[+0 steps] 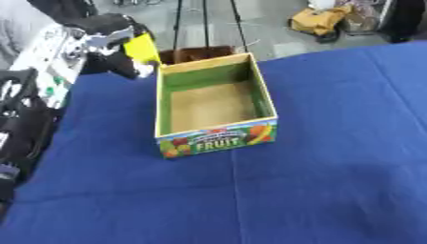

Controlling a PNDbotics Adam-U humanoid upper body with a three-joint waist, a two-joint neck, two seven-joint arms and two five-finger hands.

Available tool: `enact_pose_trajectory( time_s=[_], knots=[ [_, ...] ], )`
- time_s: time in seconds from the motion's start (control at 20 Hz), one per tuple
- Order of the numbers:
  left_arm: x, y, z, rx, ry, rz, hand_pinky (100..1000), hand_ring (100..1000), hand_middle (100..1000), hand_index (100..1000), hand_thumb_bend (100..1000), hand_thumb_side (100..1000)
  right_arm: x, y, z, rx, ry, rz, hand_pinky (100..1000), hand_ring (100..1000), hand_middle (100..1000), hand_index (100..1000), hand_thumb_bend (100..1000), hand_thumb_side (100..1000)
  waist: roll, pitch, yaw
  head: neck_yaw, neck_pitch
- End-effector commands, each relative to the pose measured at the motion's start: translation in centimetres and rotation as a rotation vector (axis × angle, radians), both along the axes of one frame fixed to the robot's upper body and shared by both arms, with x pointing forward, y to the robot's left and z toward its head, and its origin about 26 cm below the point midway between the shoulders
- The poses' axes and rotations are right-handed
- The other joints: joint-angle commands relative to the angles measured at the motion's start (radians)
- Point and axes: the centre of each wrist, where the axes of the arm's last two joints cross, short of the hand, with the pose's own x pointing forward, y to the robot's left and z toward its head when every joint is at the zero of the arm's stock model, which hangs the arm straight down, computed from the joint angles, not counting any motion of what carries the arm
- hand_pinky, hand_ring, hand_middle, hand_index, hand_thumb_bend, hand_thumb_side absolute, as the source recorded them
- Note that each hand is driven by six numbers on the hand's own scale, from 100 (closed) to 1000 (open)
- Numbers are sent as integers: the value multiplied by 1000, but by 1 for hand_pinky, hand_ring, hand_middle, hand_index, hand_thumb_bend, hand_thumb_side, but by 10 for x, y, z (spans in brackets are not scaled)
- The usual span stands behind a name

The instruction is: Pick up objects on the table and place them in the box.

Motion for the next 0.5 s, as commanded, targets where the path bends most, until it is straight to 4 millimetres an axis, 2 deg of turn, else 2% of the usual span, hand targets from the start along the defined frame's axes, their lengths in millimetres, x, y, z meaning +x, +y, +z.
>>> enact_pose_trajectory(
  time_s=[0.05, 0.5],
  knots=[
    [1, -12, 12, -20, -44, -20, 230, 456, 526, 542, 100, 558, 1, 2, 12, -23, -35, 41, 738, 889, 607, 735, 100, 826, -2, -18, -12, 28, -13],
    [22, -24, -16, -56, 41, -7, 230, 459, 527, 544, 100, 555, 6, 8, 20, -32, -61, 92, 738, 890, 607, 735, 100, 827, 19, 2, -70, 55, -32]
  ],
)
